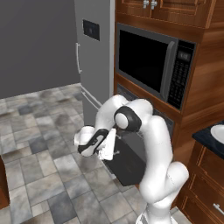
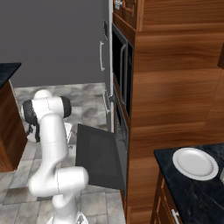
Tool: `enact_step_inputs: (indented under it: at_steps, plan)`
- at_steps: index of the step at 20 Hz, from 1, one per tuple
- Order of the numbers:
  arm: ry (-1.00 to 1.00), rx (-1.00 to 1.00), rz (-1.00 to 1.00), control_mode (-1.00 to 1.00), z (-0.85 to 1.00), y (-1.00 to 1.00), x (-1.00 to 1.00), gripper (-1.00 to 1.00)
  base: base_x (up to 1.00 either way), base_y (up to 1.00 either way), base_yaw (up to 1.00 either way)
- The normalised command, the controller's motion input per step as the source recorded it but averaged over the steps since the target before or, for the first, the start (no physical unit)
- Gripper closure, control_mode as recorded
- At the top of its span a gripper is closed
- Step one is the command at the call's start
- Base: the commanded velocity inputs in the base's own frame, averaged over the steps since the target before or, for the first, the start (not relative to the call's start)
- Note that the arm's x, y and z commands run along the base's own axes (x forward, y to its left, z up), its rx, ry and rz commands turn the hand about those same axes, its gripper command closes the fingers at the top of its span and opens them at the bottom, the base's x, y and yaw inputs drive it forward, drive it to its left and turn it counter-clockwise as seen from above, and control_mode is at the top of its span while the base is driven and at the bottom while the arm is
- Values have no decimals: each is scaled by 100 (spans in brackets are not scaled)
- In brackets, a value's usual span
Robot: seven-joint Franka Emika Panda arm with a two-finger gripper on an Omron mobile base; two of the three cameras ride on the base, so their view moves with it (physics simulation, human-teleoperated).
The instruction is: Take the baked cake out of the oven and place it on the plate for cooling. Then close the oven door.
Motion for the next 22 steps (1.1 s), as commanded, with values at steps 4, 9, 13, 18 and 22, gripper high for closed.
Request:
enact_step_inputs:
  at_steps: [4,9,13,18,22]
  plan:
    - [-23,15,10,-100,23,-33,0,-100,0,0,0]
    - [-17,16,4,-100,45,-48,-27,-100,0,0,0]
    - [-30,12,-1,-100,24,-26,-34,-100,0,0,0]
    - [-27,5,-1,-100,14,-38,-23,-100,0,0,0]
    - [-21,0,0,-100,0,-44,-2,-100,0,0,0]
